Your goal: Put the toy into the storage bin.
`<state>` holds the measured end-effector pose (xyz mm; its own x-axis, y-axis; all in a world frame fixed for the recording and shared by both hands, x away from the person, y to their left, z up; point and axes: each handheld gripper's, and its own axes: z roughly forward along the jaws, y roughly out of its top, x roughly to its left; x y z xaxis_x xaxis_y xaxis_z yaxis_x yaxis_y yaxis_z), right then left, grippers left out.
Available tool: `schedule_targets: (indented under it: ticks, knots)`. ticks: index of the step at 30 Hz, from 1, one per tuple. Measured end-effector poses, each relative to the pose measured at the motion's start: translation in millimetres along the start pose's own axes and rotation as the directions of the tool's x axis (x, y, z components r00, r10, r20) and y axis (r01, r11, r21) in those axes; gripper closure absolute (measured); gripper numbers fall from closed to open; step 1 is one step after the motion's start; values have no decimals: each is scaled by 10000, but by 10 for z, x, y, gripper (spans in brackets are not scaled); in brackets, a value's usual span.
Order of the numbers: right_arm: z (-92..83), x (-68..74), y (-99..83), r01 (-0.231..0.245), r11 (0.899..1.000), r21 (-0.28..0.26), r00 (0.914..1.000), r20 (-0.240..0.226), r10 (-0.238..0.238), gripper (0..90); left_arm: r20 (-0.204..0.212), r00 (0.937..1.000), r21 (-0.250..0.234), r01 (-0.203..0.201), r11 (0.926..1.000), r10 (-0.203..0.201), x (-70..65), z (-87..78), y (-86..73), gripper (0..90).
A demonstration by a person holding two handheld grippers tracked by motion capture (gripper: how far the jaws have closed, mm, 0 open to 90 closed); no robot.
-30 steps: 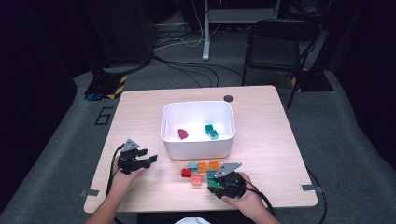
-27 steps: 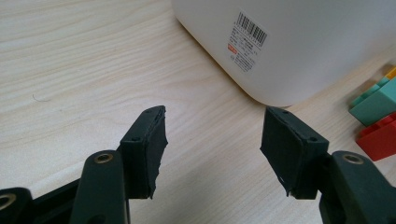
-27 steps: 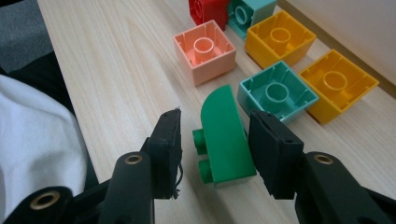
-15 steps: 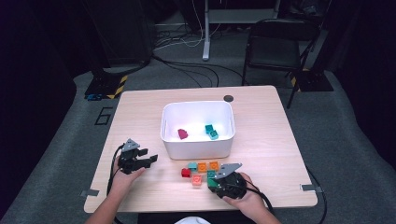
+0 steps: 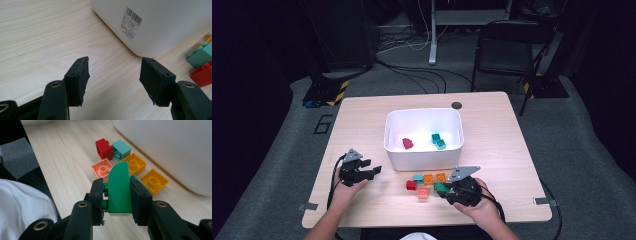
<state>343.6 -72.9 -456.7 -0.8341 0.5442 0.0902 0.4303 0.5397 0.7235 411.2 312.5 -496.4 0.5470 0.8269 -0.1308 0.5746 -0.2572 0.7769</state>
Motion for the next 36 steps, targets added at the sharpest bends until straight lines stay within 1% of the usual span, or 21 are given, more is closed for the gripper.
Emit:
schedule_targets:
  ticks: [1,3,7,9,13,15,18,21,24,29,30,32,36]
  knots:
    - [-21,-3,22,-64,10000,-23,10000,62,64,661,7,10000,3,-23,10000,23,3,0,0,402]
    - [-62,-18,72,-43,10000,-50,9999,144,43,661,14,10000,-2,-8,10000,8,5,1,0,402]
    - [-146,-39,194,201,9996,-199,9994,301,-195,661,32,10000,-22,13,10000,-13,4,-3,-3,403]
    - [-194,-46,263,228,9993,-294,9993,313,-219,661,-15,10000,-94,75,9999,-75,6,-10,-5,403]
    - [-279,-53,397,297,9981,-539,9992,292,-282,662,20,10000,-55,97,9999,-97,13,-16,-6,403]
    - [-321,-50,460,395,9976,-573,9987,356,-375,662,36,10000,-45,75,10000,-75,11,-17,-7,403]
    - [-385,-49,552,414,9973,-606,9985,372,-391,662,24,10000,-75,65,10000,-64,11,-13,-6,403]
    - [-462,-48,644,252,9971,-714,9994,267,-233,662,23,10000,-71,48,10000,-48,13,-10,-6,403]
    - [-539,-42,737,295,9965,-777,9993,267,-275,662,18,10000,-67,55,10000,-54,13,-12,-8,403]
    - [-649,-33,882,353,9957,-860,9987,403,-319,662,32,9999,-102,122,9999,-121,17,-20,-11,403]
    - [-666,-39,909,415,9951,-898,9984,412,-379,662,48,9999,-79,92,9999,-92,17,-19,-11,403]
    - [-695,-44,960,364,9953,-899,9985,438,-325,662,11,10000,-76,63,10000,-63,11,-19,-15,403]
    - [-729,-101,1063,378,9954,-883,9981,521,-333,662,17,10000,-44,53,10000,-53,18,-25,-16,403]
